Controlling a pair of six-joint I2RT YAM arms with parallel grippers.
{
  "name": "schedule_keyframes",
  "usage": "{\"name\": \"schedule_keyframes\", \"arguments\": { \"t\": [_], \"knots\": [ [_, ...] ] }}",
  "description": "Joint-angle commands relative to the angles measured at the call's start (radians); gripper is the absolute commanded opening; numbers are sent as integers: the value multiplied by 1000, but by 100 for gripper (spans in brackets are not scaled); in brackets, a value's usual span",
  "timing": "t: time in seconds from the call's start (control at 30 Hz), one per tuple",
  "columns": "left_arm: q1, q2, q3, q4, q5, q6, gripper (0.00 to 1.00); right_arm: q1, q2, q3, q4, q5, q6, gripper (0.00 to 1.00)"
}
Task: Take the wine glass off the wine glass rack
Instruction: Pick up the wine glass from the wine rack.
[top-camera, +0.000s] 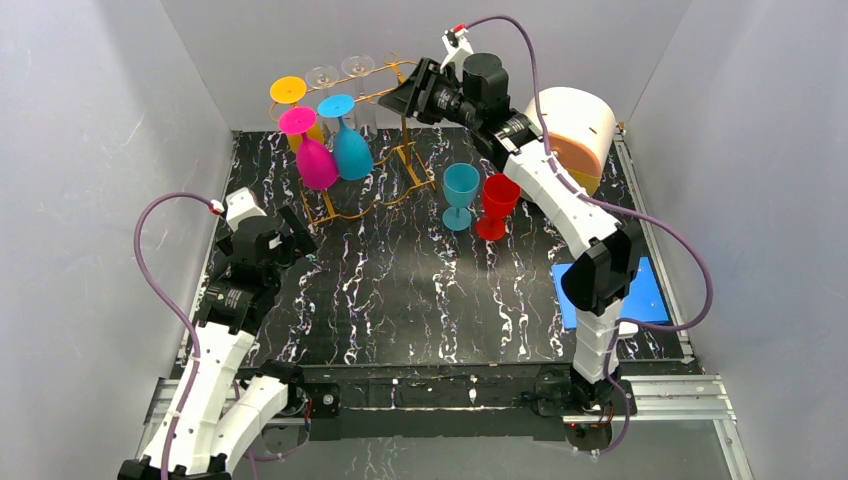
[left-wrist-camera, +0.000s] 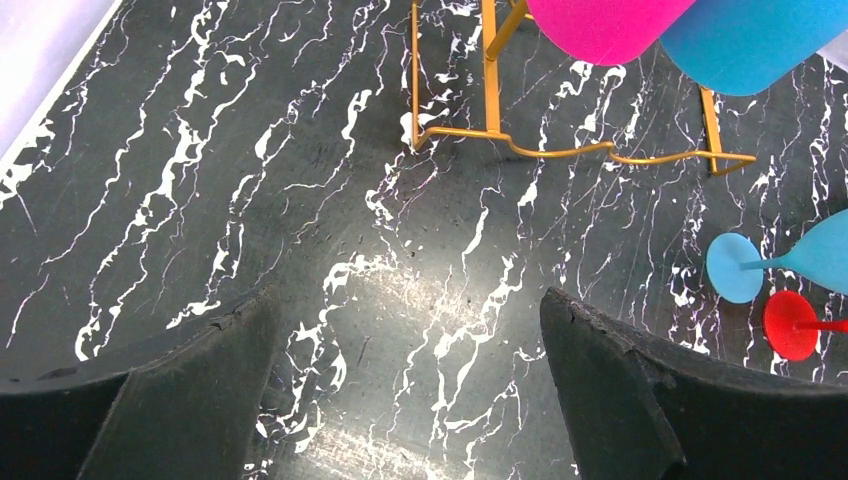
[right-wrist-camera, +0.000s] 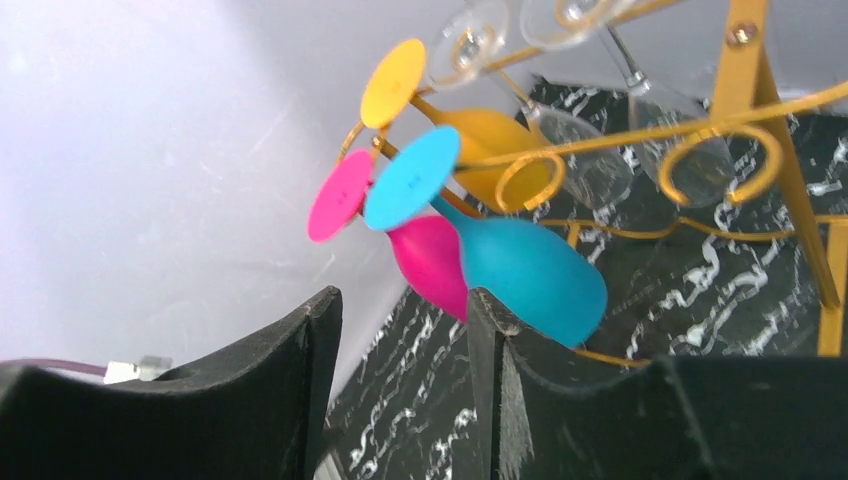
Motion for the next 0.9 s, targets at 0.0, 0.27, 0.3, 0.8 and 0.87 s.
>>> {"name": "schedule_keyframes", "arguments": {
  "t": [0.0, 0.27, 0.3, 0.8, 0.87],
  "knots": [
    [4, 1, 39, -18, -43, 1, 98, 49, 65, 175, 41, 51, -26, 57],
    [4, 42, 67, -40, -4, 32, 98, 128, 149, 287, -1, 251, -4, 58],
    [4, 42, 63, -38, 4, 27, 98, 142, 153, 289, 12, 282, -10, 59],
    [3, 18, 55, -44, 43, 25, 98, 179, 316, 387, 87, 498, 145, 35],
    [4, 23, 55, -44, 47, 24, 98, 179, 325, 392, 80, 495, 149, 35]
  ]
}}
